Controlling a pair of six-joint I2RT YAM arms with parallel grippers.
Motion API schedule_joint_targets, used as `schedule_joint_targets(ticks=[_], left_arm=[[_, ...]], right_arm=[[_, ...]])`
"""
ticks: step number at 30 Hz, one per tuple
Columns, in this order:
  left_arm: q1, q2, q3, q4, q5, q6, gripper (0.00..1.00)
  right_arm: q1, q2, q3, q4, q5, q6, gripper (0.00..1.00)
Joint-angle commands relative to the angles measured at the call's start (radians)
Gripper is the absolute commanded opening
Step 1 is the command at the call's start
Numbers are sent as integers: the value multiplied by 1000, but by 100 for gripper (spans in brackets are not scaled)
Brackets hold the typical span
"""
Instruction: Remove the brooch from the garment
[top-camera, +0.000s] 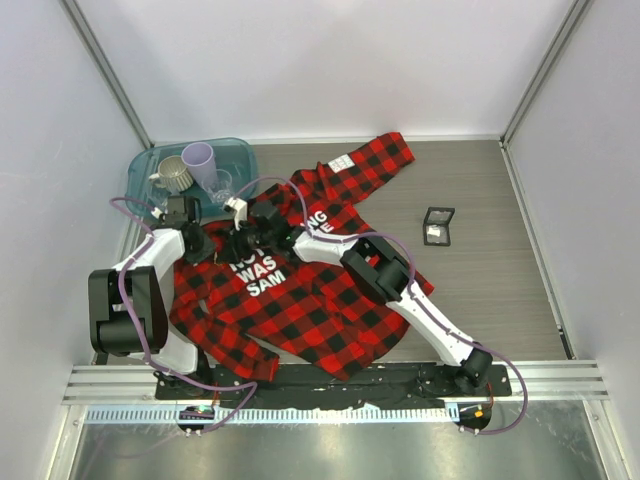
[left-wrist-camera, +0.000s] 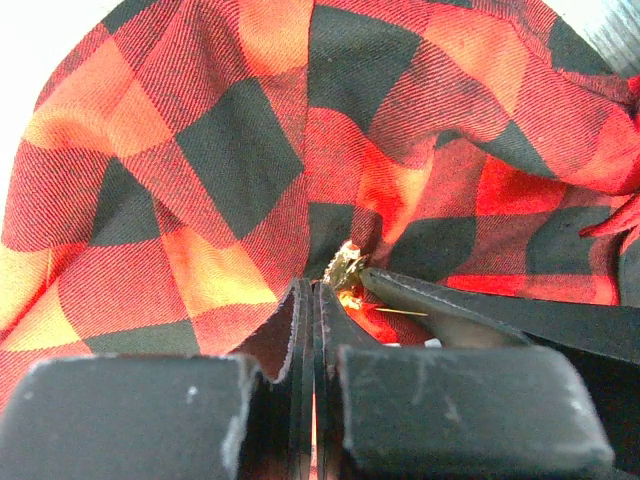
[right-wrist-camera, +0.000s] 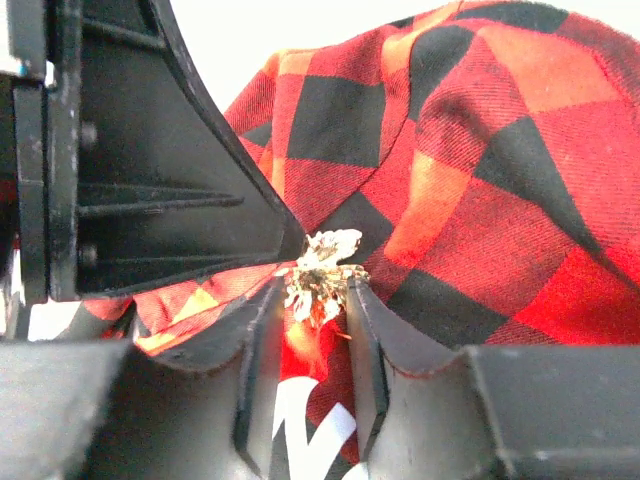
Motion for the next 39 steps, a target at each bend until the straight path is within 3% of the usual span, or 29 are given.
schedule_joint_targets(ticks=[1, 5, 11, 18, 28, 32, 39], left_arm=[[-8, -24, 27, -25, -43, -11, 0], [-8, 2, 83, -128, -126, -47, 0], [-8, 8, 104, -168, -111, -60, 0], [-9, -23, 121, -194, -121, -35, 0], [-11, -145, 146, -275, -327, 46, 0], [-11, -239, 120, -223, -244, 49, 0], [-12, -360, 8, 34, 200, 46, 0]], right_arm=[[-27, -85, -110, 194, -55, 201, 39], [-31, -134, -191, 277, -32, 206, 45], [-33, -196, -289, 365, -2, 188, 52], [-44, -231, -300, 314, 56, 140, 56], [-79, -211, -297, 300, 108, 174, 57], [-83, -248, -320, 282, 108, 169, 57], [-103, -445, -395, 6, 198, 82, 57]])
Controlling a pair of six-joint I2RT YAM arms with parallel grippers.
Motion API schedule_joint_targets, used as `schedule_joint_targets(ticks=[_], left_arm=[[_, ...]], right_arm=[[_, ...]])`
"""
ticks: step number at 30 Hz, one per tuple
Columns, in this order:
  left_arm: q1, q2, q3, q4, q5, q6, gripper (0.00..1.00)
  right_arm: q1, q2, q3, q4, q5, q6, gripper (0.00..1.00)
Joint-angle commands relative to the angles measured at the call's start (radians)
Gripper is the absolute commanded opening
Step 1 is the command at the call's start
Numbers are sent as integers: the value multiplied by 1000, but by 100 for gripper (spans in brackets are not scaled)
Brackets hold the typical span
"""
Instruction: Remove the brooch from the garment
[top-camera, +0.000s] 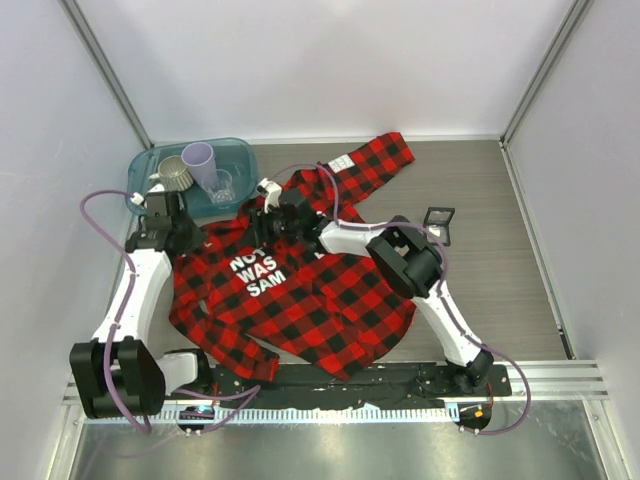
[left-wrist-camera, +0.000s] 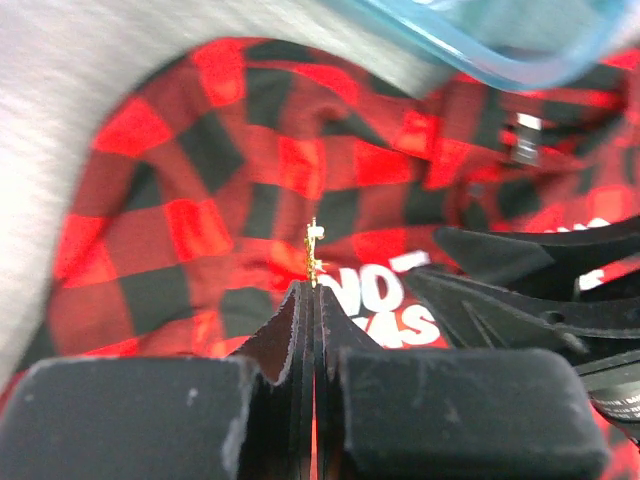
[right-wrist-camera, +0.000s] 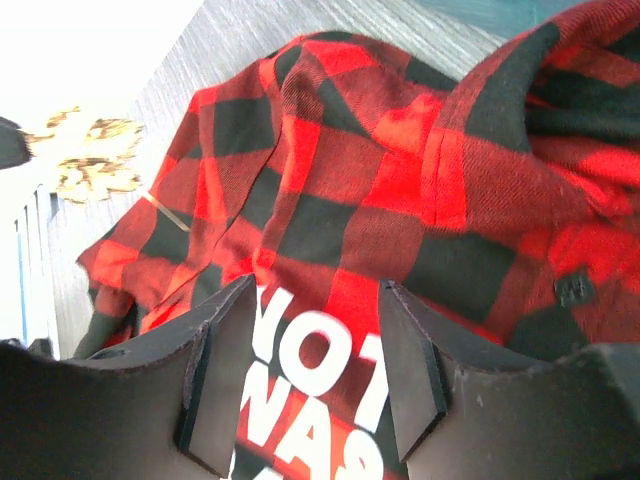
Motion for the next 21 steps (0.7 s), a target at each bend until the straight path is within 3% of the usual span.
schedule_joint_targets(ticks=[1, 4, 7, 11, 15, 21], left_arm=[[-8, -43, -56, 210, 356, 12, 0], [-37, -20, -56, 299, 511, 8, 0], [-109, 20, -42, 407, 641, 4, 0], [-212, 80, 3, 543, 867, 19, 0], [-327, 121, 45, 553, 980, 99, 0], [-384, 118, -1, 631, 1035, 93, 0]], right_arm=[[-23, -235, -71, -146, 60, -56, 58], [-85, -363, -195, -218, 37, -16, 58], [-148, -543, -408, -185, -51, 24, 58], [-166, -742, -605, -334, -98, -97, 58], [-203, -912, -732, -372, -185, -116, 73], [-237, -1049, -795, -415, -215, -67, 80]])
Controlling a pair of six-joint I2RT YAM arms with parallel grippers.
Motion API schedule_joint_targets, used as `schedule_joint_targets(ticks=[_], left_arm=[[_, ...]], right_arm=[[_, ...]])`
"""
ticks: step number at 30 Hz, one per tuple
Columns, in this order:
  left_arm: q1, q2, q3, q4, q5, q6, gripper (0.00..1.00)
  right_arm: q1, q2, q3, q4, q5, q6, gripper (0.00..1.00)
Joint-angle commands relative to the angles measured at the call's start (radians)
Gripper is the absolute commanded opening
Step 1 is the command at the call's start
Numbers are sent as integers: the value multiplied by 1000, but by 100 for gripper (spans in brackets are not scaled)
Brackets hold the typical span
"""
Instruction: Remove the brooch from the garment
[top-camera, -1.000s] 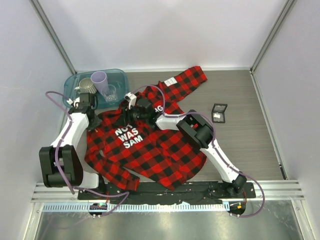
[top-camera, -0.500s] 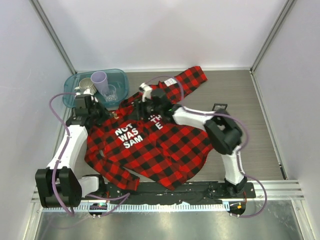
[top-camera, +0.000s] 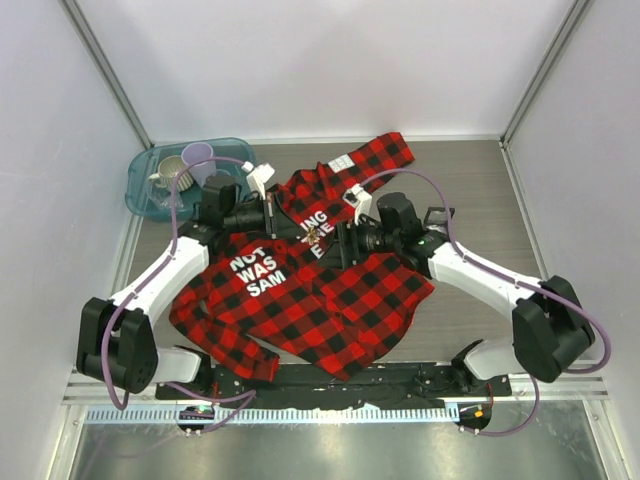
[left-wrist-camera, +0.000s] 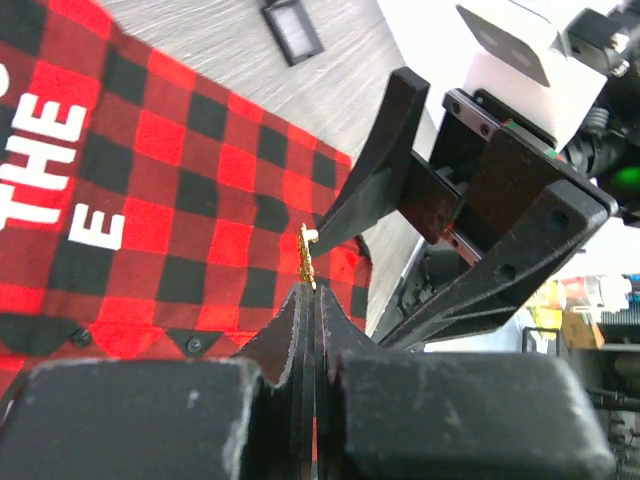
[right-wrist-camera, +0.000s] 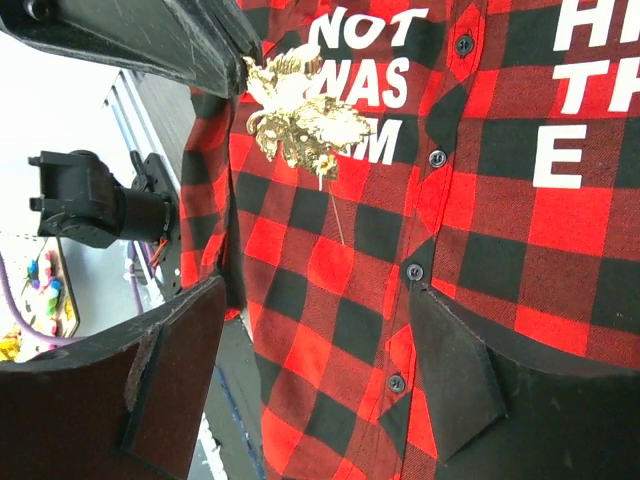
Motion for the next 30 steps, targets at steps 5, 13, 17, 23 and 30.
schedule_joint_targets(ticks=[5, 13, 17, 23, 30], left_arm=[[-47, -10, -24, 178, 137, -16, 0], [-51, 1, -36, 207, 134, -49, 0], [-51, -4, -42, 205, 130, -49, 0], [-55, -4, -56, 214, 148, -57, 0], [-77, -7, -72, 253, 188, -82, 0]], right_arm=[[-21, -101, -47, 53, -39, 76, 81], [-19, -87, -161, 344, -110, 313, 81], [-22, -116, -165, 344, -20, 361, 81], [-88, -165, -171, 364, 13, 395, 80], [-159, -72, -147, 462, -206, 375, 69]])
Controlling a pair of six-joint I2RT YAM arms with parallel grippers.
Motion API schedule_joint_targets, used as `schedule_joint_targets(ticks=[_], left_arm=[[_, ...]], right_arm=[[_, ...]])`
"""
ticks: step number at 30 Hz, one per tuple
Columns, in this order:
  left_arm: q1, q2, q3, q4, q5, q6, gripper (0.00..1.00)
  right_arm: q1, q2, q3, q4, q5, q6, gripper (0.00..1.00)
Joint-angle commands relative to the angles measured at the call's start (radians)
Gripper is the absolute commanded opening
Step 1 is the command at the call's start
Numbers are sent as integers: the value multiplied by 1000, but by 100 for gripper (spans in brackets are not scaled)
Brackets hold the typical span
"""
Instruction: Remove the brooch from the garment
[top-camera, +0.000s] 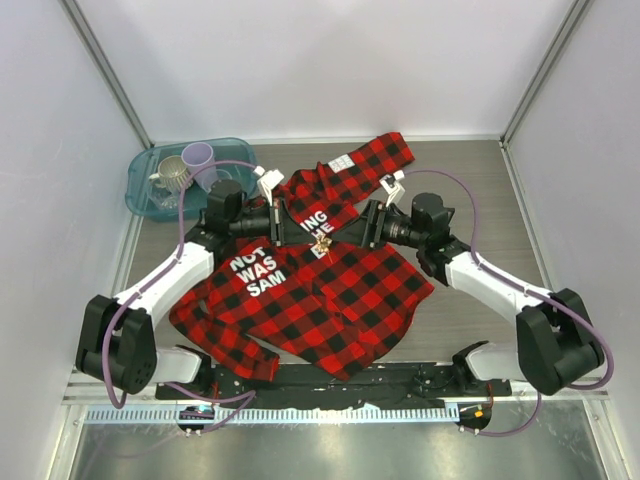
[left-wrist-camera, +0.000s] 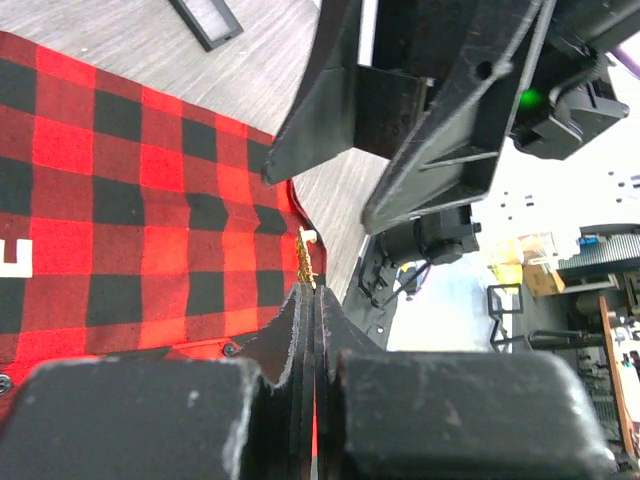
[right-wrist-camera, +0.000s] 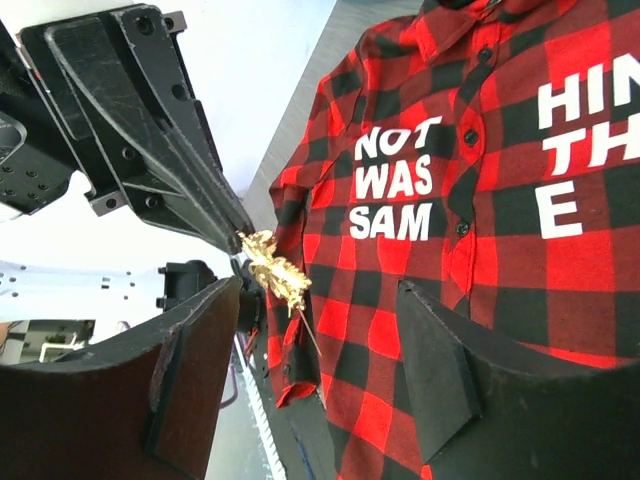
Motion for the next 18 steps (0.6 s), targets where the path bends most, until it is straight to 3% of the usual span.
schedule_joint_targets(ticks=[1, 4, 14, 18], left_arm=[[-16, -7, -15, 112, 59, -47, 0], [-19, -9, -26, 141, 76, -69, 0], [-22, -3, -35, 178, 92, -103, 0], [-27, -7, -41, 195, 95, -113, 0]], right_arm=[[-1, 45, 26, 106, -142, -6, 68], [-1, 51, 25, 132, -174, -15, 66], [0, 77, -1, 250, -268, 26, 44], [0, 79, -3, 266, -277, 32, 41]])
